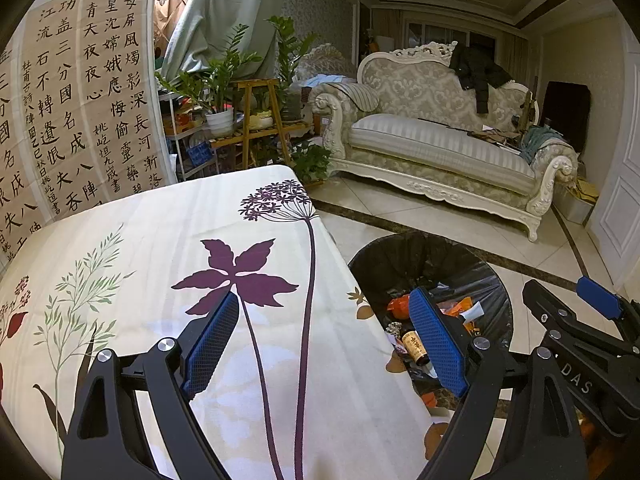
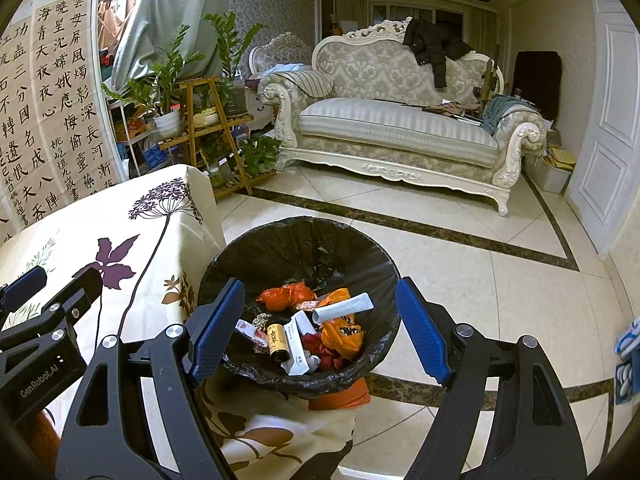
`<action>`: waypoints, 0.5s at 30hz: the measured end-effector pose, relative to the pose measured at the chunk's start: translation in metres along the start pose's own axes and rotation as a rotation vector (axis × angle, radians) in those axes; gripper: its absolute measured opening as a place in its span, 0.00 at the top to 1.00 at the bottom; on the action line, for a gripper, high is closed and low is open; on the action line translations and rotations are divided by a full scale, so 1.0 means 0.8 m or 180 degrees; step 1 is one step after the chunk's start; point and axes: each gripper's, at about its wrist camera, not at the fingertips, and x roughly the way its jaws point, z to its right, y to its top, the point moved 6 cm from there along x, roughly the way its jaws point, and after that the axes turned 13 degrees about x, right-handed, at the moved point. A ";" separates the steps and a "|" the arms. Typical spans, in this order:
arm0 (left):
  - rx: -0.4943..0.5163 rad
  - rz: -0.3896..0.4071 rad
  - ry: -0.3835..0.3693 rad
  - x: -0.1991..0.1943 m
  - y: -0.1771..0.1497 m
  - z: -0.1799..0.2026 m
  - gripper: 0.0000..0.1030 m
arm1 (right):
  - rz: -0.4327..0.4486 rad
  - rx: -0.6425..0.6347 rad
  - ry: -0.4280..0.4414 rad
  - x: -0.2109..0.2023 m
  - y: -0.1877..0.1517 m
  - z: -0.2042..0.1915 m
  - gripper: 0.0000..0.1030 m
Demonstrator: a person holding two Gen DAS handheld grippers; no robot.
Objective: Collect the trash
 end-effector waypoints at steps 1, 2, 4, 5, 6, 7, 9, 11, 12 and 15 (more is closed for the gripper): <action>0.0004 0.0001 0.0003 0.000 0.000 0.000 0.18 | -0.0001 -0.0001 0.0001 0.000 0.000 0.000 0.26; 0.0014 0.0001 0.0013 -0.002 -0.001 0.001 0.18 | 0.0001 -0.0001 -0.0001 0.000 0.000 0.000 0.26; 0.0027 0.0006 0.0025 -0.004 -0.003 0.004 0.18 | 0.0000 -0.0002 0.0002 0.000 0.000 0.000 0.26; 0.0028 0.0010 0.0031 -0.006 -0.004 0.005 0.18 | 0.0001 -0.0003 0.0002 -0.001 0.000 0.000 0.26; 0.0027 0.0013 0.0037 -0.007 -0.005 0.007 0.18 | 0.0002 -0.0001 0.0000 0.000 0.000 0.000 0.26; 0.0023 0.0013 0.0033 -0.008 -0.005 0.008 0.18 | 0.0003 0.0000 0.0000 -0.001 0.000 0.000 0.26; 0.0016 -0.0003 0.0022 -0.006 -0.003 0.008 0.18 | 0.0001 0.0001 -0.0002 0.000 0.000 0.000 0.26; -0.0003 -0.0024 0.0005 -0.006 -0.003 0.010 0.18 | -0.0001 0.0002 -0.0003 -0.001 0.000 0.000 0.26; -0.0009 -0.0031 0.0006 -0.007 -0.003 0.011 0.18 | -0.0001 0.0005 -0.0002 -0.001 0.000 0.000 0.26; -0.0010 -0.0032 0.0004 -0.007 -0.002 0.010 0.18 | -0.0001 -0.0004 0.0001 -0.001 0.000 0.000 0.26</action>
